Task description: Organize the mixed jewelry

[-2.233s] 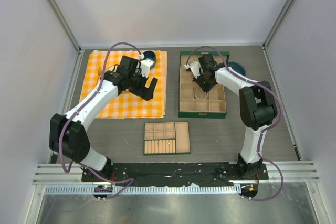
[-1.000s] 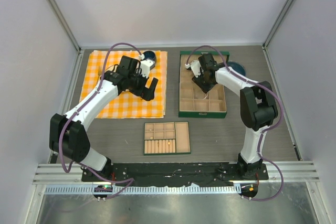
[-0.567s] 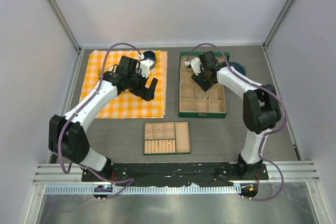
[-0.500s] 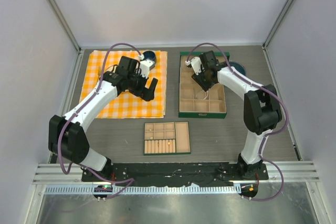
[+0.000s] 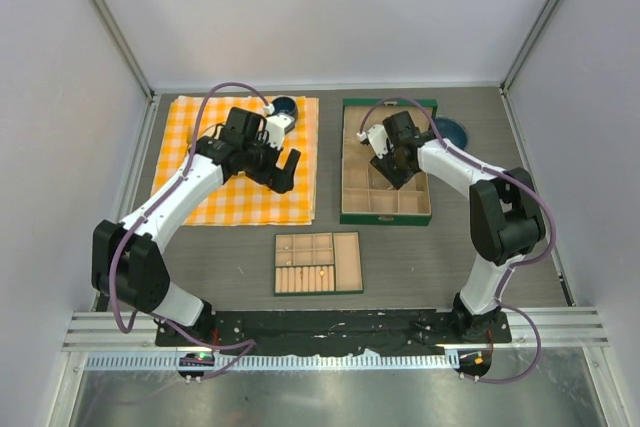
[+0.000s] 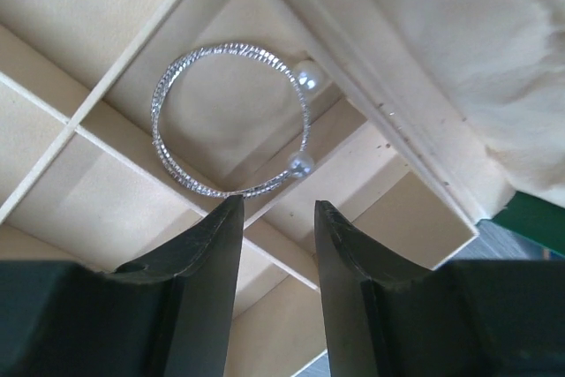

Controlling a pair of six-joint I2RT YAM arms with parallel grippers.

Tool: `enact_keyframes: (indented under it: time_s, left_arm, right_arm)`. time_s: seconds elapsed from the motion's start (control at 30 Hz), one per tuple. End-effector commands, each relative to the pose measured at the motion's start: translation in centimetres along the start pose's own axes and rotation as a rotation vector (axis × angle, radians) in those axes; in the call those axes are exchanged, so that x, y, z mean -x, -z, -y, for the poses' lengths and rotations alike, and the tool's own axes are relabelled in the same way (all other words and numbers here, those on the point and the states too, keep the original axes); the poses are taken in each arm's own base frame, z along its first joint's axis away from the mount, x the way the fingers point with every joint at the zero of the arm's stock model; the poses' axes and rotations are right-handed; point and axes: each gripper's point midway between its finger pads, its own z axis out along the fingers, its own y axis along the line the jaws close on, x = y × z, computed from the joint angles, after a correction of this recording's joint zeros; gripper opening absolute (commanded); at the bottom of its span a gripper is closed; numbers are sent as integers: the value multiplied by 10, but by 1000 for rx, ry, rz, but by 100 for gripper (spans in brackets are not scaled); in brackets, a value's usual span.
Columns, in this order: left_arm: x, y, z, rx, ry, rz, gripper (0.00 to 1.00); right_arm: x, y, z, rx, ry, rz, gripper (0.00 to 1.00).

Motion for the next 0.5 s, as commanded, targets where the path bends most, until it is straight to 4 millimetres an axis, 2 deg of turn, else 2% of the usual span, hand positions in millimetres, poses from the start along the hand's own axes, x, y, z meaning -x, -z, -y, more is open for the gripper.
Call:
enact_keyframes:
  time_s: [0.0, 0.13, 0.47]
  left_arm:
    - [10, 11, 5, -16, 4, 50, 100]
    - [9, 12, 5, -16, 1, 50, 100]
    - [10, 12, 5, -19, 3, 53, 100]
  right_arm:
    - [12, 10, 5, -43, -1, 65, 43]
    - [8, 2, 3, -45, -4, 54, 43]
    - [14, -1, 6, -66, -20, 59, 43]
